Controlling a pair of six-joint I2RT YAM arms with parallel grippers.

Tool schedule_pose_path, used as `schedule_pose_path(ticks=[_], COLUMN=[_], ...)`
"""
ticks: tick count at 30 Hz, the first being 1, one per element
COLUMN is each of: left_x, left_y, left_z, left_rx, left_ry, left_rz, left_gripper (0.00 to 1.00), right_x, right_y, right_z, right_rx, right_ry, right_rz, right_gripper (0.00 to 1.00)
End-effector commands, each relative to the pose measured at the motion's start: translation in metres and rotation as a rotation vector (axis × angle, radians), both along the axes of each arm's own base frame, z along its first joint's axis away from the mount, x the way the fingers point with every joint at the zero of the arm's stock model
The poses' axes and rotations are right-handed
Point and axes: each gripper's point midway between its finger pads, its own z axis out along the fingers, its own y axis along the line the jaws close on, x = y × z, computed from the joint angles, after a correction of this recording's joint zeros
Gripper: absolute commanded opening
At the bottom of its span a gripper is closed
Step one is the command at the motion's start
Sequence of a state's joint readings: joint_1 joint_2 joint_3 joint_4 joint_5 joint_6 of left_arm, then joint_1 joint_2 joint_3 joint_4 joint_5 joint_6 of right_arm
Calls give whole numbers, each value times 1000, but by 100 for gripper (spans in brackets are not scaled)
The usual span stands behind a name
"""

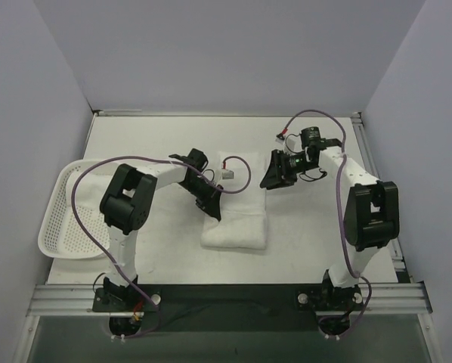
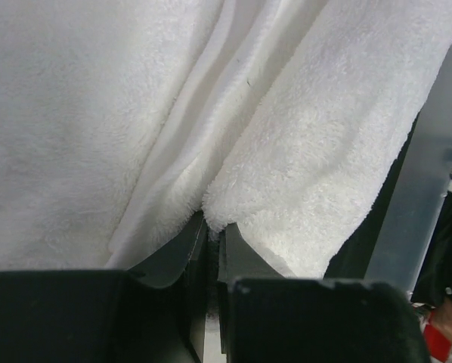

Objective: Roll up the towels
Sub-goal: Roll the towel

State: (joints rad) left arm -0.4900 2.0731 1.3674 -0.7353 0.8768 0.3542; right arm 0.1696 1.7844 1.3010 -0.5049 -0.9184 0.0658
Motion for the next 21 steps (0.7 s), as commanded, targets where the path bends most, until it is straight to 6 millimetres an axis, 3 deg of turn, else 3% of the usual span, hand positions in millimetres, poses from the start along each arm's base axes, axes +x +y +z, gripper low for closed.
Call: schedule_pose_path(ticks=[1, 6, 10, 12, 15, 16, 19, 21], left_x=[15, 21, 27, 29, 38, 42, 63, 77], left_y=[-2, -3, -4, -5, 1, 4, 25, 47], left_z=[-12, -13, -14, -14, -14, -15, -8, 4], left_rx=[21, 13, 6, 0, -13, -19, -52, -92], left_ry=[16, 58, 95, 105, 104, 106, 76, 23], left_rz=[69, 135, 177, 196, 215, 225, 256, 269], left_gripper=[5, 9, 10, 11, 17, 23, 40, 45], right_x=[-41, -80, -86, -92, -89, -84, -80, -81], right_y=[20, 33, 51, 55, 39, 31, 15, 8], right_z=[31, 13, 3, -13, -54, -67, -95, -105], right_rx=[170, 194, 221, 166, 40, 11, -64, -108], right_ry=[157, 315, 392, 408, 430, 469, 493, 489], right_rz=[24, 48, 33, 41, 6, -13, -11, -14], right_gripper=[39, 35, 30, 25, 15, 14, 7, 7])
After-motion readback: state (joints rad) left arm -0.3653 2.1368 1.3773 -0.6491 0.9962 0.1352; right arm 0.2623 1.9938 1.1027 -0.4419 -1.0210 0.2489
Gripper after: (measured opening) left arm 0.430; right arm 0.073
